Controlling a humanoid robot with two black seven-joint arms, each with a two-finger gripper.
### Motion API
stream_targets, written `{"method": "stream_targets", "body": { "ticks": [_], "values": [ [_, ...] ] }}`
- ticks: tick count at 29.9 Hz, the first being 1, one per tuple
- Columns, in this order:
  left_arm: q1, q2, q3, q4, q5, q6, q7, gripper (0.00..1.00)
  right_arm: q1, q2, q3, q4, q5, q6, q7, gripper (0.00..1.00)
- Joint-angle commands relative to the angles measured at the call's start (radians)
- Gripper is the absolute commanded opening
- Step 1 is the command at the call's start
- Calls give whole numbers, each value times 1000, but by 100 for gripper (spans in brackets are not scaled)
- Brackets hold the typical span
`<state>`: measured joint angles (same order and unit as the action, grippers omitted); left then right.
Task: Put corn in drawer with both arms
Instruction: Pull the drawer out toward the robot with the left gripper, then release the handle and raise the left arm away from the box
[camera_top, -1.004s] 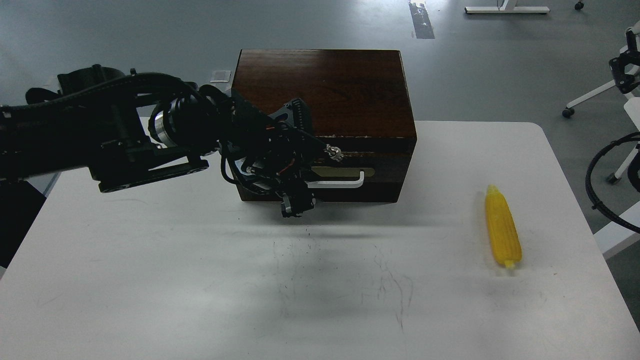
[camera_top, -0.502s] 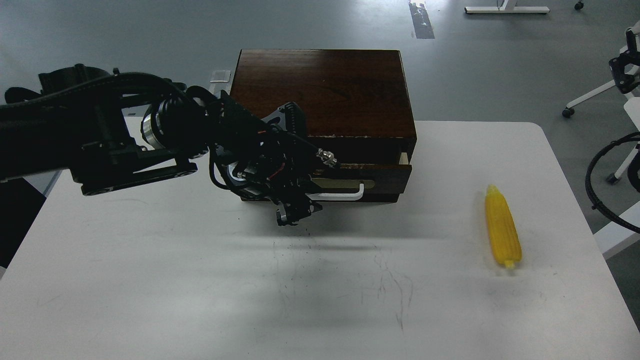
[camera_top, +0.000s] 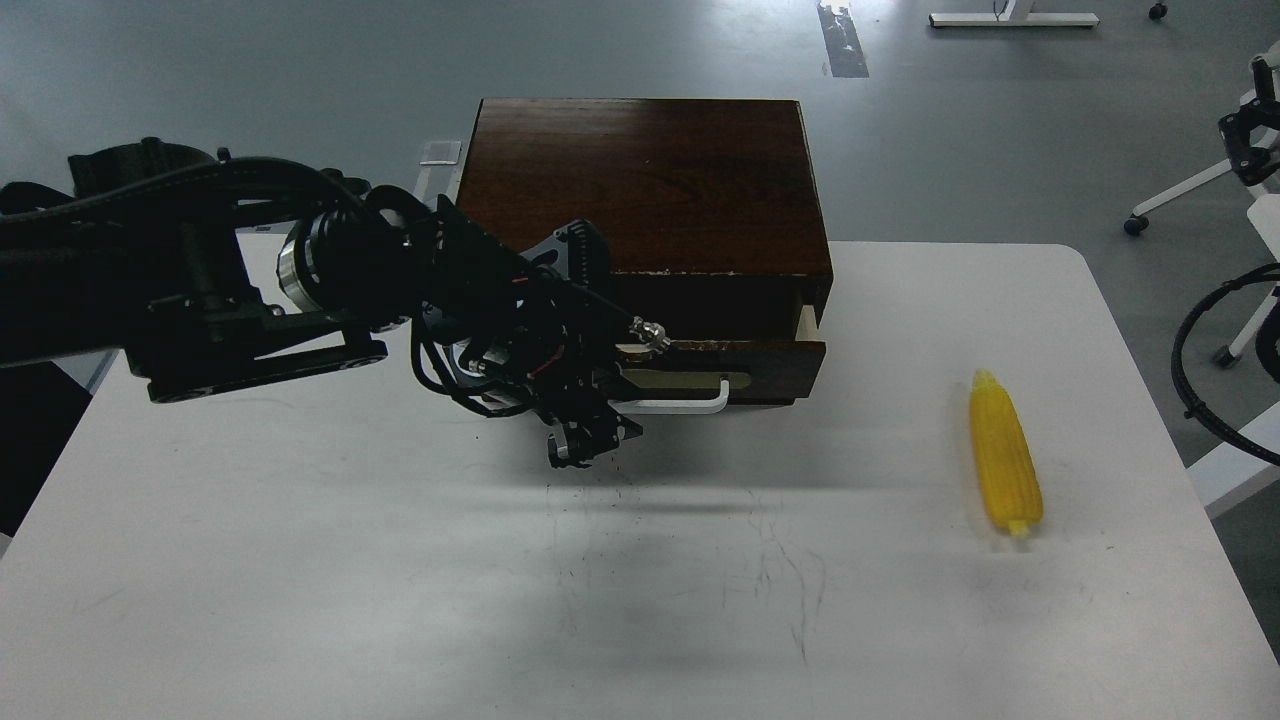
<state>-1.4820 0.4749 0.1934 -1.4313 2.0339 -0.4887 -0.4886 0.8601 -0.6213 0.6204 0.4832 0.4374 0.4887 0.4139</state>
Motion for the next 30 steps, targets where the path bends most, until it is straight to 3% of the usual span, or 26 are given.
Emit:
{"method": "stream_targets", "body": {
  "ticks": [1, 16, 17, 23, 24, 30],
  "values": [
    [0, 5, 0, -24, 0, 0, 0, 35, -1, 0, 1, -8, -5, 0, 0, 100],
    [-10, 24, -12, -69, -1, 0, 0, 37, 8, -1, 1, -11, -5, 0, -1, 100],
    [-11, 25, -14, -72, -1, 0, 0, 39, 8, 0, 1, -11, -5, 0, 0, 100],
    [-15, 62, -118, -78, -152, 0, 0, 93, 7, -1, 1, -9, -5, 0, -1, 100],
    [-15, 76, -159, -78, -244, 0, 0, 96, 7, -8, 1, -5, -5, 0, -1, 100],
    [-6, 209, -311, -16, -643, 0, 0, 98, 25, -121, -2, 77, -29, 0, -1, 100]
  ]
}}
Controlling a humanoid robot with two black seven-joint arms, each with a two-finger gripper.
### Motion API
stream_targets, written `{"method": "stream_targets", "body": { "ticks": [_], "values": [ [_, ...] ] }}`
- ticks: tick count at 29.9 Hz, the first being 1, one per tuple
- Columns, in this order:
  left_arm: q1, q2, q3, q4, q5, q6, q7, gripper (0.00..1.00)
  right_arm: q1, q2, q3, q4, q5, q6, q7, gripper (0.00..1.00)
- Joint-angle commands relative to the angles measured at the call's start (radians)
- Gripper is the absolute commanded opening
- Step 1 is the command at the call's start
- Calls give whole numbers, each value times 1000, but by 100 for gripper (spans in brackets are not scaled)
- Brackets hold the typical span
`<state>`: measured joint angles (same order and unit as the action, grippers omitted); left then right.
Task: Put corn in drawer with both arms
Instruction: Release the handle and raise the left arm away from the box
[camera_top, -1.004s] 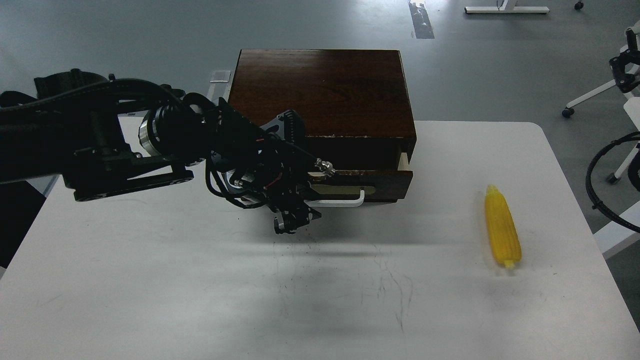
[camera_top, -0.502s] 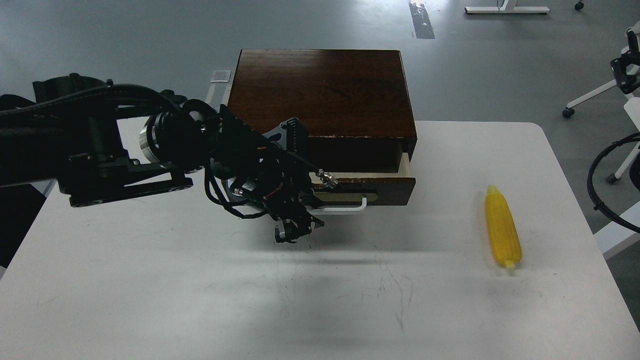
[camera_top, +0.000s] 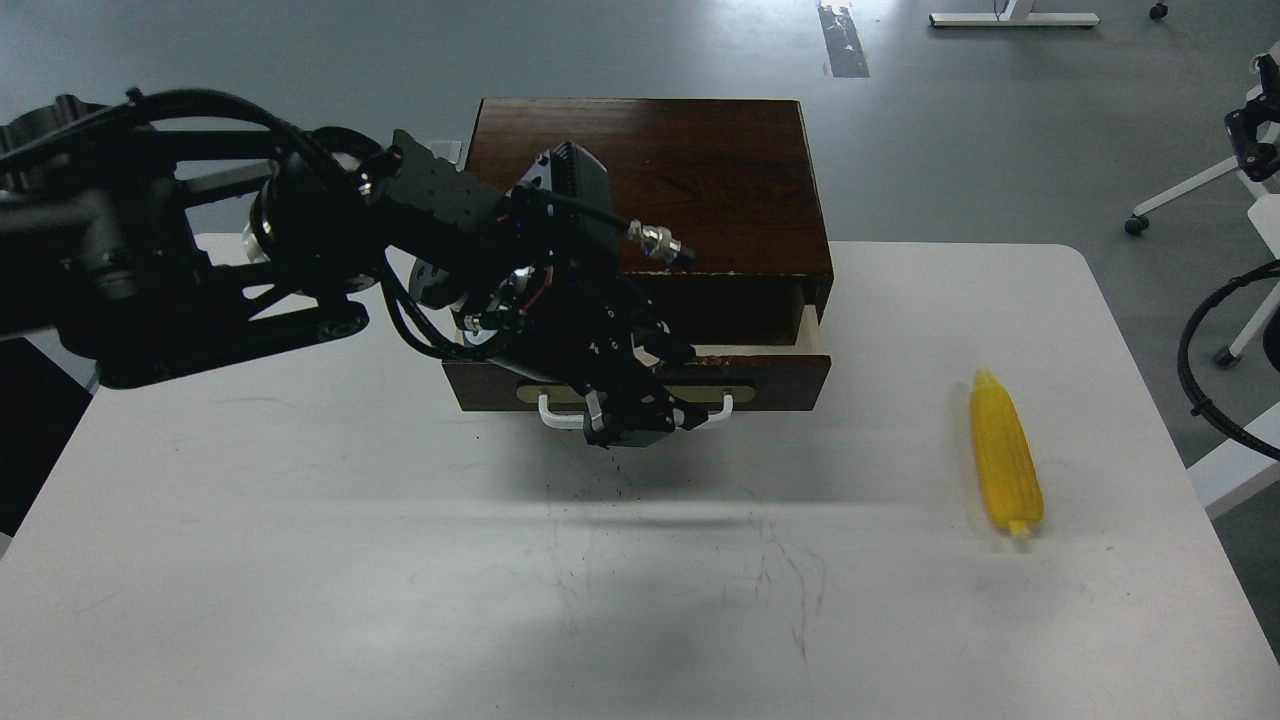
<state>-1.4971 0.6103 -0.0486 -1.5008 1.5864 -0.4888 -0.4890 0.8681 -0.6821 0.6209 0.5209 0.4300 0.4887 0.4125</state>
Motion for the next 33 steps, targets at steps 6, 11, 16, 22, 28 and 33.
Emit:
{"method": "stream_targets", "body": {
  "ticks": [6, 11, 16, 22, 28, 33],
  "values": [
    [92, 82, -93, 321, -601, 0, 0, 98, 98, -99, -39, 47, -307, 0, -3, 100],
    [162, 65, -106, 459, -987, 0, 0, 98, 192, -148, -174, 70, -434, 0, -6, 100],
    [201, 86, -111, 551, -1300, 0, 0, 98, 297, -238, -409, 184, -482, 0, -73, 100],
    [230, 98, -148, 699, -1404, 0, 0, 98, 416, -237, -587, 202, -707, 0, -112, 100],
    [375, 60, -258, 832, -1634, 0, 0, 98, 434, -240, -606, 246, -933, 0, -115, 100],
    [474, 65, -329, 824, -1718, 0, 0, 98, 417, -232, -607, 251, -1022, 0, -113, 100]
  ]
}}
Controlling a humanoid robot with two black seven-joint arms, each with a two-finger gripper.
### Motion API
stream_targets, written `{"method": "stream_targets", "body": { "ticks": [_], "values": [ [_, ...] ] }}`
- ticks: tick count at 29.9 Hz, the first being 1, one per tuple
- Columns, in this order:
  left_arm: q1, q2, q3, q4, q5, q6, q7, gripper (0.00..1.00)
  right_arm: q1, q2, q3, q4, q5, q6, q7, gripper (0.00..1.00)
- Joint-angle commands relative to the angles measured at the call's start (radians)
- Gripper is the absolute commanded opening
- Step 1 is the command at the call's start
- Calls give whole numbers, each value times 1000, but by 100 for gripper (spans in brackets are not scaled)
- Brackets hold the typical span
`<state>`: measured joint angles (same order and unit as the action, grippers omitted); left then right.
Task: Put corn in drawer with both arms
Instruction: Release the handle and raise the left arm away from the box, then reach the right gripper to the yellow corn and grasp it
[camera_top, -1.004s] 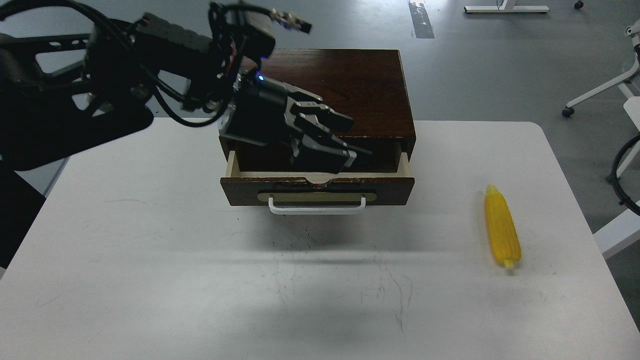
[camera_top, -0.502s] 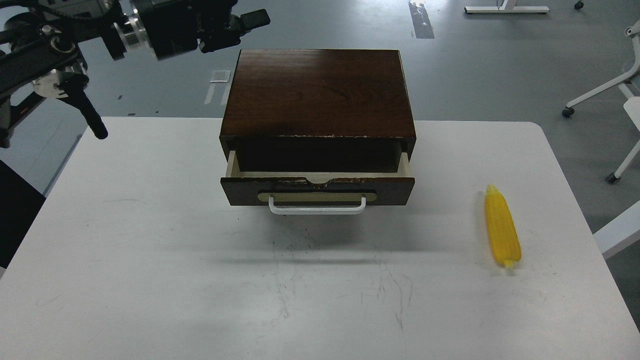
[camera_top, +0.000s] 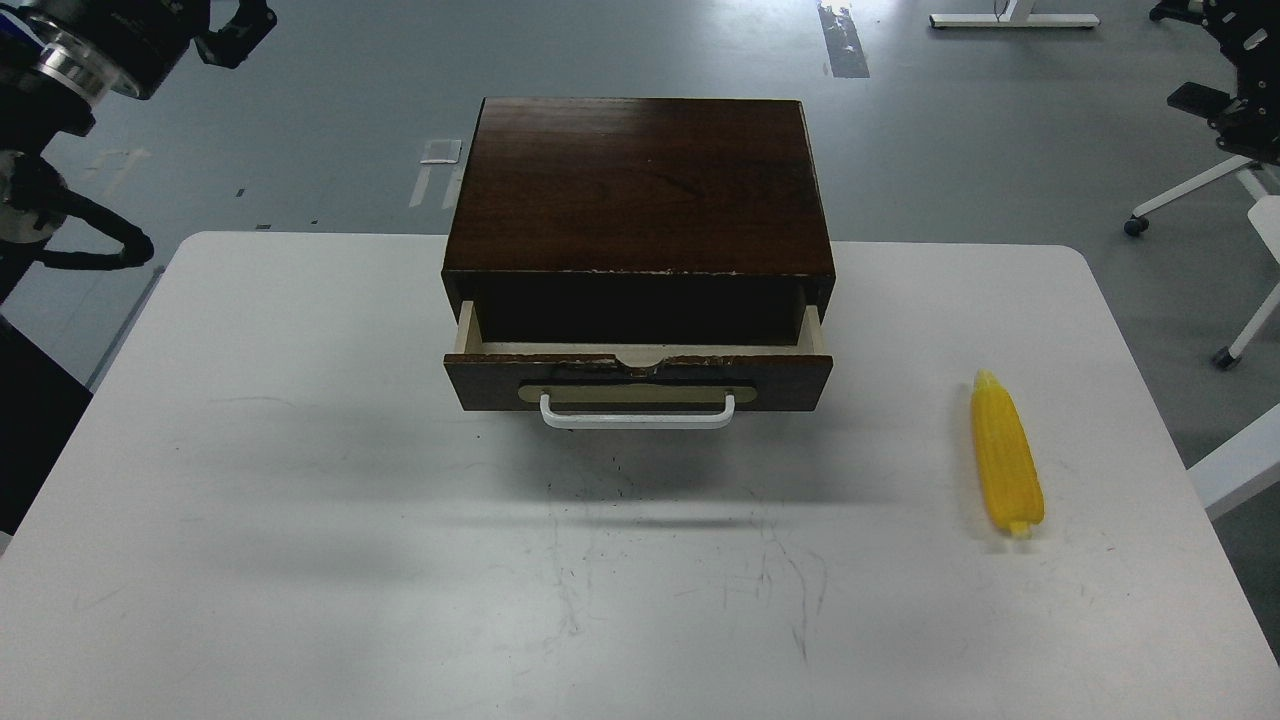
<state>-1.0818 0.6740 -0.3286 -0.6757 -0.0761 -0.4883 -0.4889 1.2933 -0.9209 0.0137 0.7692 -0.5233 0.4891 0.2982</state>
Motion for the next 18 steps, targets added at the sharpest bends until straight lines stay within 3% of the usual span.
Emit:
{"method": "stream_targets", "body": {
  "ticks": [1, 5, 6, 9, 12, 18],
  "values": [
    [86, 1, -75, -1, -82, 0, 0, 98, -9, 13, 2, 8, -130, 0, 1, 100],
    [129, -19, -121, -1, -125, 0, 0, 98, -14, 39, -4, 85, -311, 0, -10, 100],
    [135, -34, -127, -1, -129, 0, 0, 98, -23, 39, -15, 131, -381, 0, -33, 100],
    [148, -51, -130, -1, -131, 0, 0, 98, -25, 37, -66, 221, -487, 0, -166, 100],
    [149, -59, -130, -1, -129, 0, 0, 98, -26, 42, -102, 240, -498, -26, -214, 100],
    [151, -74, -129, -4, -122, 0, 0, 98, -61, 66, -168, 271, -506, -41, -225, 100]
  ]
}}
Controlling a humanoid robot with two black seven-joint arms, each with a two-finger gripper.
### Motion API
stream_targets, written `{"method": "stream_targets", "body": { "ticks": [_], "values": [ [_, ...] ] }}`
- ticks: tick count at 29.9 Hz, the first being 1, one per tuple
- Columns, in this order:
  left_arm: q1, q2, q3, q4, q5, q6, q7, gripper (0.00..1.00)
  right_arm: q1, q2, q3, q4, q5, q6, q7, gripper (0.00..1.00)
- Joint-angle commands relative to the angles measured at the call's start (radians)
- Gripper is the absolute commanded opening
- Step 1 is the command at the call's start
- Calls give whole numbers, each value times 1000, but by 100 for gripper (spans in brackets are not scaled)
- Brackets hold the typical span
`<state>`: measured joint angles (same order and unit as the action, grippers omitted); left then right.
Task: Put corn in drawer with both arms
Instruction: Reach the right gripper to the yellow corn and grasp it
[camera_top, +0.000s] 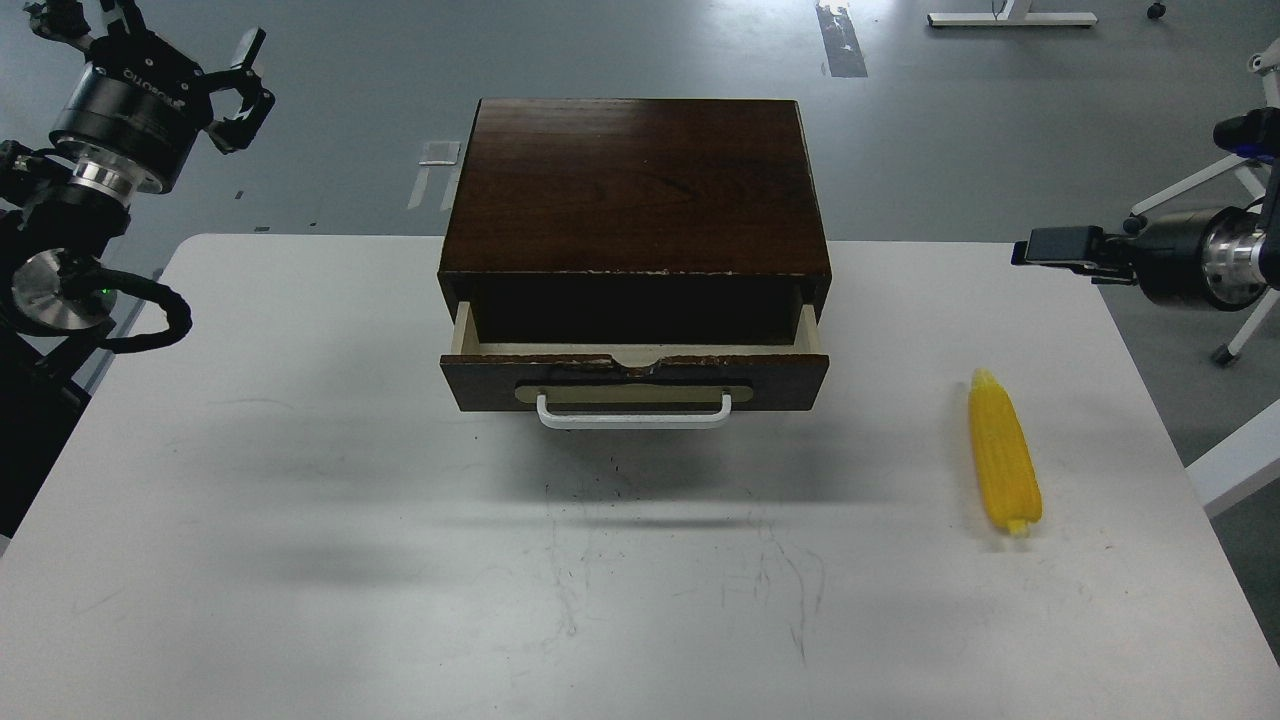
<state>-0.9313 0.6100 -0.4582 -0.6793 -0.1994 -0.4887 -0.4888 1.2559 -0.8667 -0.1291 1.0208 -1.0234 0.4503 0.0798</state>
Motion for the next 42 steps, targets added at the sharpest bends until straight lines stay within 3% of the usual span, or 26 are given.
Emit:
{"method": "stream_targets", "body": {
  "ticks": [1, 16, 28, 33, 34, 36, 42],
  "values": [
    [-1, -15, 1, 0, 2, 0, 0, 98, -30, 15, -30, 19, -10, -2, -8, 100],
    [-1, -30, 16, 1, 11, 0, 0, 98, -174, 161, -38, -85, -46, -45, -9, 100],
    [-3, -29, 13, 1, 12, 0, 0, 98, -248, 192, -40, -128, -63, -61, -9, 82],
    [-3, -23, 13, 1, 12, 0, 0, 98, -259, 196, -35, -128, -64, -62, -9, 57],
    [-3, -23, 13, 1, 12, 0, 0, 98, -257, 206, -34, -130, -64, -74, -12, 43],
    [-4, -23, 13, 1, 12, 0, 0, 98, -257, 210, -34, -130, -63, -117, -14, 31],
    [-12, -15, 10, 1, 11, 0, 0, 98, -237, 210, -26, -122, -53, -162, -14, 20]
  ]
}}
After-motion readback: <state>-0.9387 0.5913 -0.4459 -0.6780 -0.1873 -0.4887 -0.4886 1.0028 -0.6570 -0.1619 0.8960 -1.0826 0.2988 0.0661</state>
